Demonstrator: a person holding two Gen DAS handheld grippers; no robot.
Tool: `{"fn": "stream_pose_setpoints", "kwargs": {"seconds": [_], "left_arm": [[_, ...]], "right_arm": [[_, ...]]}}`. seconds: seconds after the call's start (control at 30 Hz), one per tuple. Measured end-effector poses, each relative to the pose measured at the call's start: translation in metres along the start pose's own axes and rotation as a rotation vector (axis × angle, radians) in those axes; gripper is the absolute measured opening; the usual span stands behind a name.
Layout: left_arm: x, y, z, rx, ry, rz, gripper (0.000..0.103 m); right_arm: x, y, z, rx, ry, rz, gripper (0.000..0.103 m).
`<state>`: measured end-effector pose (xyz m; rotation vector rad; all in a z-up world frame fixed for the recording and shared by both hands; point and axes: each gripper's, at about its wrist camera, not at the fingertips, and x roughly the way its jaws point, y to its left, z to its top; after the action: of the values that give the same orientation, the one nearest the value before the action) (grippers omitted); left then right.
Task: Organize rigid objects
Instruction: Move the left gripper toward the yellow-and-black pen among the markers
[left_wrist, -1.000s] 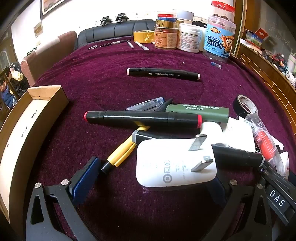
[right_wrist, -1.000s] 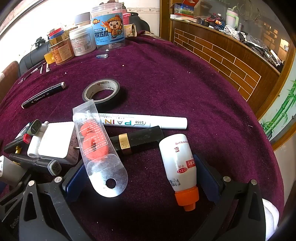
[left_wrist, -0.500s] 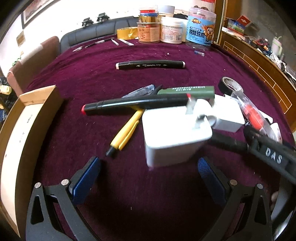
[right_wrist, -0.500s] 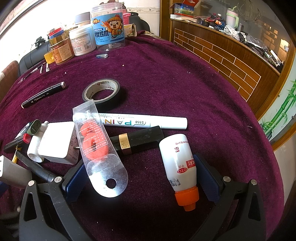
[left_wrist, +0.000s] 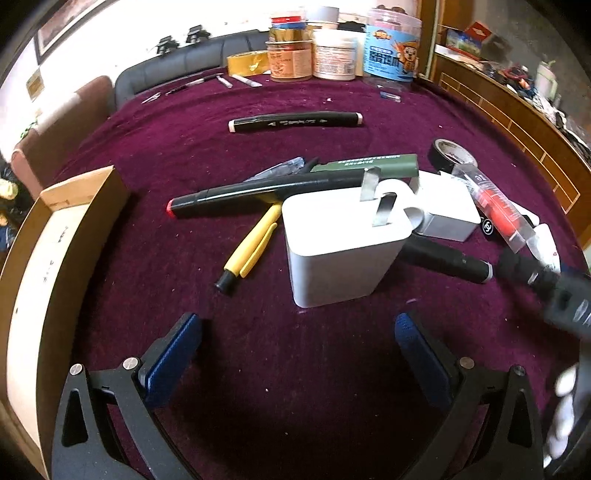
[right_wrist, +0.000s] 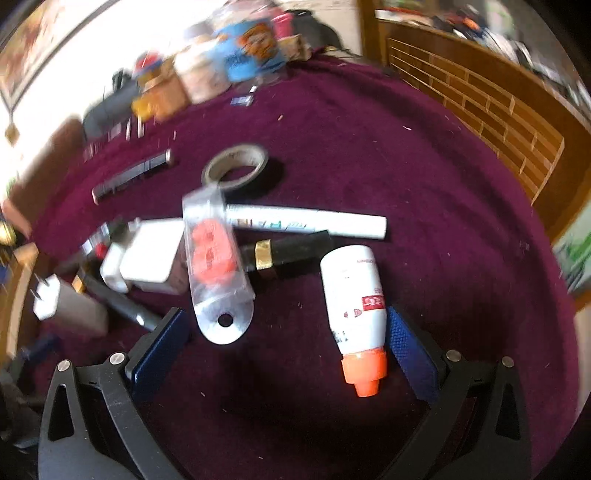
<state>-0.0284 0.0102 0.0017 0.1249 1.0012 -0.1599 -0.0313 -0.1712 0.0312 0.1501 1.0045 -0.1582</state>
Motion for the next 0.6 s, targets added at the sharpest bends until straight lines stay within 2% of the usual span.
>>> {"fn": "stream_pose_setpoints", "kwargs": {"seconds": [0.03, 0.23, 0.33, 0.37, 0.43, 0.5, 0.53, 0.57, 0.6], "left_arm": [[0.000, 0.000, 0.000, 0.000, -0.001, 0.002, 0.102], [0.000, 0.006, -0.001, -0.012, 0.000, -0.031, 0.101], [-0.008, 0.014, -0.006, -0.032, -0.005, -0.085, 0.101], [-0.015, 0.023, -0.008, -0.064, -0.010, -0.134, 0.101], [-0.033, 0.039, -0.011, -0.092, -0.044, -0.194, 0.101], [-0.048, 0.050, -0.009, -0.085, -0.096, -0.165, 0.101], [-0.057, 0.056, -0.006, -0.083, -0.128, -0.140, 0.101], [-0.062, 0.061, -0.002, -0.087, -0.147, -0.140, 0.101], [-0.065, 0.064, 0.000, -0.089, -0.157, -0.146, 0.101]], "right_arm": [[0.003, 0.009, -0.003, -0.053, 0.004, -0.052, 0.103], [-0.001, 0.003, -0.009, -0.046, 0.003, -0.046, 0.103], [-0.011, -0.001, -0.013, -0.024, -0.017, -0.062, 0.102], [-0.019, -0.003, -0.013, -0.013, -0.053, -0.064, 0.099], [-0.043, -0.005, -0.011, -0.001, -0.185, -0.076, 0.098], [-0.072, -0.009, -0.004, 0.022, -0.363, -0.076, 0.099], [-0.081, -0.012, 0.000, 0.046, -0.436, -0.042, 0.099], [-0.084, -0.018, 0.007, 0.082, -0.494, 0.038, 0.103], [-0.077, -0.021, 0.017, 0.106, -0.476, 0.095, 0.103]]}}
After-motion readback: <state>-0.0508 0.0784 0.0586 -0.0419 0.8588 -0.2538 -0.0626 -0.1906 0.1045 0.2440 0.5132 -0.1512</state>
